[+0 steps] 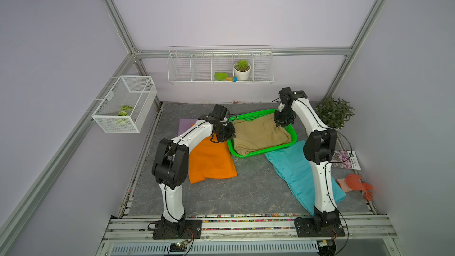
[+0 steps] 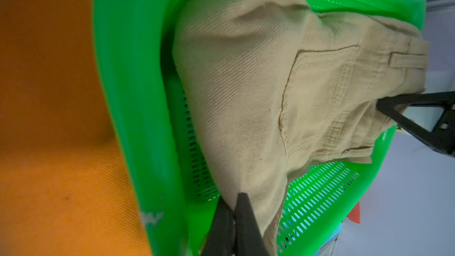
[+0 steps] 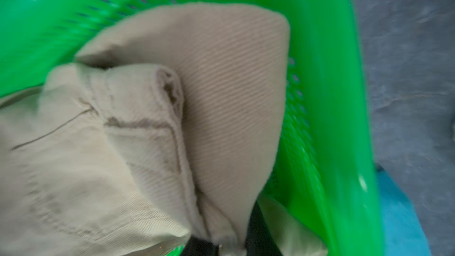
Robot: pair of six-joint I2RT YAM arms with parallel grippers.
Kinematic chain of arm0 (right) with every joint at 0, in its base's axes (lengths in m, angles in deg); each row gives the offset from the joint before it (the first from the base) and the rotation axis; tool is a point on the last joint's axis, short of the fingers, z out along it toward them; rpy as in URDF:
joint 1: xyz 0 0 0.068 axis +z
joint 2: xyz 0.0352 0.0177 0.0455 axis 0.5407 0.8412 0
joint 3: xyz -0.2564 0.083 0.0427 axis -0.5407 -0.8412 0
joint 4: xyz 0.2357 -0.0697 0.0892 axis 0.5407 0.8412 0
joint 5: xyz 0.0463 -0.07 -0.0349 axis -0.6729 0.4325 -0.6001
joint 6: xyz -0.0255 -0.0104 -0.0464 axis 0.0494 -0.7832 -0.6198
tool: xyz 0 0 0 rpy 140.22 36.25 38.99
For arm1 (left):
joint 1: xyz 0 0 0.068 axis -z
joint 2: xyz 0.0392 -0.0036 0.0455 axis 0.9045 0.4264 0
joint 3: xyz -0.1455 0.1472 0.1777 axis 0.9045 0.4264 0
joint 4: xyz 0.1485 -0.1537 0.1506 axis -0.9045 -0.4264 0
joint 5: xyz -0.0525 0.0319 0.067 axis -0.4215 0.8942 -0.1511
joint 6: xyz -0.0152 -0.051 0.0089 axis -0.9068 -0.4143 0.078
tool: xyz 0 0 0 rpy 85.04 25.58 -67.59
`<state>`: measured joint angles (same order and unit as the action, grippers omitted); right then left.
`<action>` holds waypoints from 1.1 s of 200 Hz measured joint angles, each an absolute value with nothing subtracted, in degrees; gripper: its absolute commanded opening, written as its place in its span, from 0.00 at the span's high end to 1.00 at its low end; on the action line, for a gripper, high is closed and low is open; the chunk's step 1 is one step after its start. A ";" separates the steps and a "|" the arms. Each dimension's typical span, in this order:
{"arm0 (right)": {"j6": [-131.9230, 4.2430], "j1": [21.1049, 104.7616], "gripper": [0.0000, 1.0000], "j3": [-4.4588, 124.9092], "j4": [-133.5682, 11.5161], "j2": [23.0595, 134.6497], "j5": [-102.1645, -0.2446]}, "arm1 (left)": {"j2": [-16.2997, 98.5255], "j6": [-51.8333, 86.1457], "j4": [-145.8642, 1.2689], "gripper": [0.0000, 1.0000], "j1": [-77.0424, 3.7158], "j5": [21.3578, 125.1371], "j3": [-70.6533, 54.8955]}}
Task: Put the folded long pants in the basket
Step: Place the long pant in the basket.
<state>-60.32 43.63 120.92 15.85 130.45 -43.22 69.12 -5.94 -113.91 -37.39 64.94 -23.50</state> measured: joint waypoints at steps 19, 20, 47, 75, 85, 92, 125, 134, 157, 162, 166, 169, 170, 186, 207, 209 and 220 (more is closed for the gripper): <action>-60.69 43.63 1.00 121.14 15.80 131.46 -42.36 | 69.80 -5.35 -114.63 1.00 -37.39 65.77 -25.36; -60.71 43.63 1.00 121.14 15.78 131.46 -42.34 | 69.82 -5.35 -114.61 1.00 -37.39 65.77 -25.40; -61.37 43.69 1.00 122.32 15.98 131.46 -41.38 | 70.15 -4.87 -114.67 1.00 -37.39 66.45 -25.60; -61.59 43.85 1.00 122.34 15.93 131.46 -40.51 | 70.63 -4.23 -114.89 1.00 -37.39 67.08 -25.58; -61.59 43.91 1.00 122.34 15.89 131.46 -40.37 | 70.63 -3.91 -115.07 0.95 -37.39 67.24 -25.58; -61.59 43.95 1.00 122.34 15.87 131.46 -40.22 | 70.63 -3.69 -115.18 0.94 -37.39 67.28 -25.58; -61.54 43.98 0.58 122.36 15.12 131.46 -40.03 | 70.65 -2.14 -117.71 0.60 -37.39 68.00 -27.72; -61.32 43.95 0.48 122.36 14.56 131.39 -39.98 | 70.61 -1.09 -119.02 0.49 -37.34 68.81 -29.73; -61.02 43.89 0.40 122.32 12.96 129.91 -40.05 | 68.57 0.05 -121.30 0.33 -37.52 72.85 -33.60; -60.67 43.89 0.40 122.23 12.65 129.06 -40.13 | 67.24 0.66 -121.49 0.32 -37.65 73.97 -33.69; -60.69 43.89 0.39 122.03 12.28 128.27 -40.22 | 66.17 0.49 -121.93 0.30 -37.69 75.04 -33.69; -60.52 43.91 0.39 121.75 11.98 127.48 -40.29 | 65.21 0.71 -122.21 0.28 -37.74 75.70 -33.67; -60.54 43.91 0.39 121.66 11.91 127.33 -40.31 | 64.99 0.62 -122.28 0.28 -37.74 75.98 -33.64; -60.21 44.13 0.39 118.06 9.44 121.08 -40.99 | 58.21 0.47 -123.00 0.21 -37.82 80.68 -32.27; -59.12 44.79 0.39 107.11 4.02 107.77 -42.74 | 44.34 -0.26 -121.17 0.16 -38.20 85.44 -23.72; -58.92 44.92 0.39 105.71 3.28 106.19 -42.98 | 42.59 -0.34 -120.86 0.16 -38.26 85.44 -22.32; -58.20 45.75 0.40 98.32 -0.26 98.28 -43.85 | 34.33 -1.70 -119.15 0.16 -38.85 85.66 -14.21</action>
